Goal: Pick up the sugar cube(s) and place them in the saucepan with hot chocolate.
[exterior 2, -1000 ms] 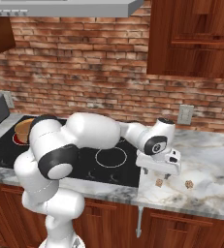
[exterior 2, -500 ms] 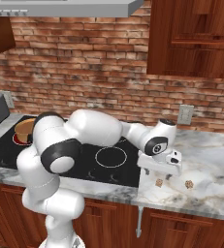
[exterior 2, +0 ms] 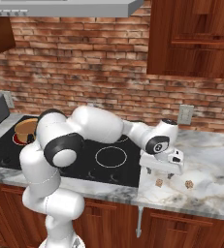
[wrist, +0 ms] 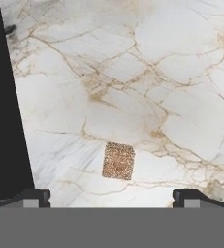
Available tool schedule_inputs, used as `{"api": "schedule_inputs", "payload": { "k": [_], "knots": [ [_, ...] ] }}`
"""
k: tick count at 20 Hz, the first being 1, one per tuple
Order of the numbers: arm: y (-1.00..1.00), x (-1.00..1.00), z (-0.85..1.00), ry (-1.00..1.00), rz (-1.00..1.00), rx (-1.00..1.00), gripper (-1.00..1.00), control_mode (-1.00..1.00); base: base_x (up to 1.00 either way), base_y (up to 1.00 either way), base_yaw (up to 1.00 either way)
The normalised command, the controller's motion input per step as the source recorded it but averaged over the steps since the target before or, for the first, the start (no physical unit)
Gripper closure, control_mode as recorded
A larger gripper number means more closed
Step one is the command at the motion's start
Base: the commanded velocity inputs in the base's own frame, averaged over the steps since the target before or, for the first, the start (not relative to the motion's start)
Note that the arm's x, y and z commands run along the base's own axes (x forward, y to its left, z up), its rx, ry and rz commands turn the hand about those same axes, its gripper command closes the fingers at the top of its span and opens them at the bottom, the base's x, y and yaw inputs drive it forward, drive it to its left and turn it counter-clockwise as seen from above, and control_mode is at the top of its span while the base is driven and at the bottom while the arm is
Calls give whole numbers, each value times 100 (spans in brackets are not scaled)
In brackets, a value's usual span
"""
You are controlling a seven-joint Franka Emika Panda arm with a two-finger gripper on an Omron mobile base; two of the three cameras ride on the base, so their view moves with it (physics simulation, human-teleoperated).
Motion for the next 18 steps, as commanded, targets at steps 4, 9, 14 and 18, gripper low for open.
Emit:
{"api": "schedule_inputs", "payload": {
  "k": [4, 9, 14, 18],
  "knots": [
    [-3, 6, -11, 0, 0, 0, -100, -100, 0, 0, 0],
    [-1, 1, -18, 0, 0, 0, -100, -100, 0, 0, 0],
    [0, 0, -21, 0, 0, 0, -100, -100, 0, 0, 0],
    [0, 0, -21, 0, 0, 0, -100, -100, 0, 0, 0]
  ]
}}
